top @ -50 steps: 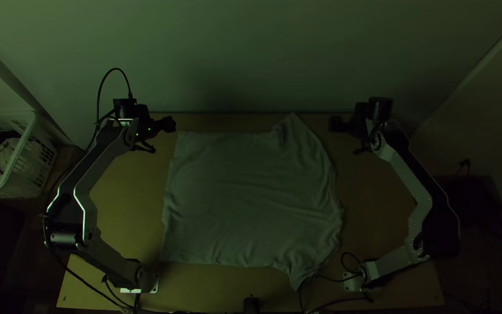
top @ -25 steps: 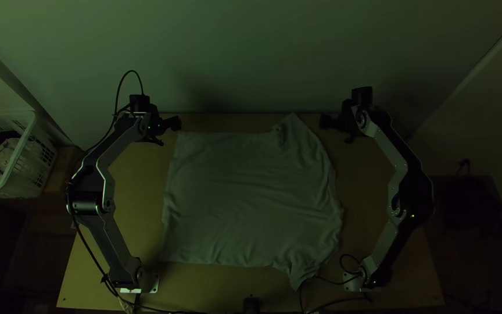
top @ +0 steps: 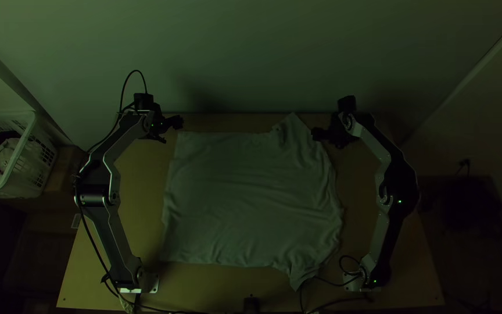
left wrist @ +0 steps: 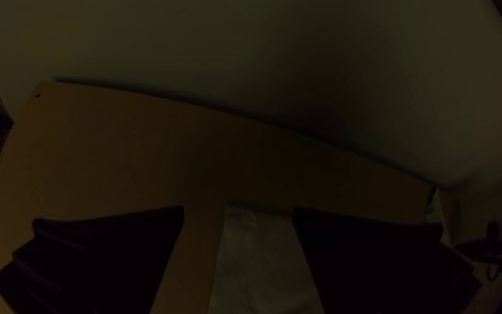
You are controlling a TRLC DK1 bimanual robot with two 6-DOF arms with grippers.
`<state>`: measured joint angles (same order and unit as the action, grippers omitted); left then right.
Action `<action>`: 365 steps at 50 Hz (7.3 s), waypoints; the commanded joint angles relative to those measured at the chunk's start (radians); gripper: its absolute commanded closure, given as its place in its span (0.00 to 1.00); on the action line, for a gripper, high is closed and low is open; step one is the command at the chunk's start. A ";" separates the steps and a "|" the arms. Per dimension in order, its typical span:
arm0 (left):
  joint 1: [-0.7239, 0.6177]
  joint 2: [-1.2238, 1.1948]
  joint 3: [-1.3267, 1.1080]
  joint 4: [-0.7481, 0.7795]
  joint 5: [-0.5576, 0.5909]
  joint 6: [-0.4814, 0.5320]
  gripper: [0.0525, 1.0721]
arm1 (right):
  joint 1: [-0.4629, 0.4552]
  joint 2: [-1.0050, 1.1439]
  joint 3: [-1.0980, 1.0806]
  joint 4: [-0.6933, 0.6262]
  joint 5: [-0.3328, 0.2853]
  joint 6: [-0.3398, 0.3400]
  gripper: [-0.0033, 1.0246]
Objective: Fold the t-shirt
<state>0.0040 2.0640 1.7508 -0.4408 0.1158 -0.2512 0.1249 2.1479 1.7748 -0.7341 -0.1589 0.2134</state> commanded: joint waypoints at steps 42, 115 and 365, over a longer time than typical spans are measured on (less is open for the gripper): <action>-0.042 0.107 0.072 -0.019 -0.027 0.003 0.11 | 0.028 0.102 0.015 -0.013 0.016 0.012 0.97; 0.004 -0.035 -0.007 -0.029 -0.053 -0.005 0.98 | -0.036 -0.016 0.026 0.007 0.052 0.003 0.97; -0.141 -1.108 -1.007 -0.710 -0.005 0.198 0.20 | 0.223 -1.054 -1.091 -0.617 -0.106 0.192 0.07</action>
<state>-0.1223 0.9169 0.7460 -1.1118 0.0978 -0.0841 0.3515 1.0748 0.7128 -1.3617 -0.2371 0.3847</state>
